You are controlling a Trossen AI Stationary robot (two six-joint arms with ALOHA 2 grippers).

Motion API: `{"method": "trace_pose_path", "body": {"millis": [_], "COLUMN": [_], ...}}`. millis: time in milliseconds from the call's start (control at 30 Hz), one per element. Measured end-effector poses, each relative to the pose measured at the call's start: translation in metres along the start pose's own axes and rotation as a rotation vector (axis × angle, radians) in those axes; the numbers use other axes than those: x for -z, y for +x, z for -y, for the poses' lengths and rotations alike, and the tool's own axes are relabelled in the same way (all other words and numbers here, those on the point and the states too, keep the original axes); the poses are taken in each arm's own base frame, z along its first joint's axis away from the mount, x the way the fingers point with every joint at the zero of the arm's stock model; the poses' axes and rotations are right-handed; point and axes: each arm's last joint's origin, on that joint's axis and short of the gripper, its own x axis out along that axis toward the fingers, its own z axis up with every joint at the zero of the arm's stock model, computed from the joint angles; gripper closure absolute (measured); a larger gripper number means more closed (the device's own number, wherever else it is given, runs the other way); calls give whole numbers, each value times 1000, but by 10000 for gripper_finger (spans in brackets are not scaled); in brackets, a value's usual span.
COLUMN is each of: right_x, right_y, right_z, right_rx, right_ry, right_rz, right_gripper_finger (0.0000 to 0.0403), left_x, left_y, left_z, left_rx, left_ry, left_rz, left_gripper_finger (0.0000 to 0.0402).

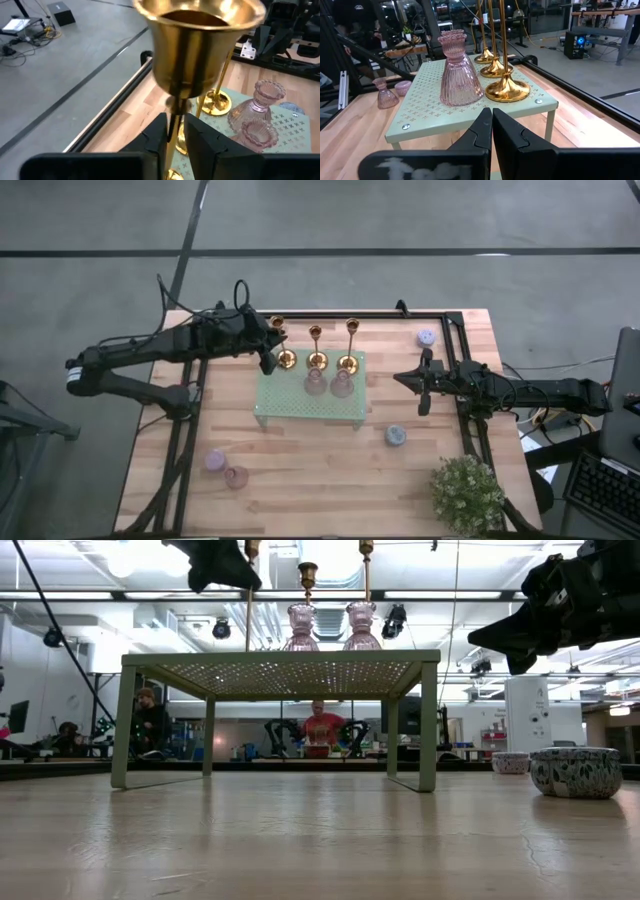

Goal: Pick & Place candle stick holders
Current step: Put the gold candle holder on the shelf aligned with the other gold candle holders, then put the transparent glass candle holder on the shelf aligned with the other transparent glass candle holders

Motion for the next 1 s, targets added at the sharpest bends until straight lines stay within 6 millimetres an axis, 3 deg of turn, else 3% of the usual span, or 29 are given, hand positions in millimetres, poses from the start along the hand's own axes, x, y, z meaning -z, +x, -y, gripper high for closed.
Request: {"method": "trace_pose_path", "body": {"millis": [467,800,1000], "right_x": [0,0,0], "right_y": [0,0,0], "right_z": [0,0,0], "right_rx": [0,1,0], "right_ry": [0,0,0], "right_rz": [0,0,-1], "right_gripper_finger": [394,394,394], "left_x": [12,31,46], "left_y": [-9,-33,-48], "left_z": [-4,-7,12], "left_rx": [-32,23,172], "left_ry": [20,-9,-110], "left_rz": [-114,-307,-437], "left_gripper_finger": [250,243,243]}}
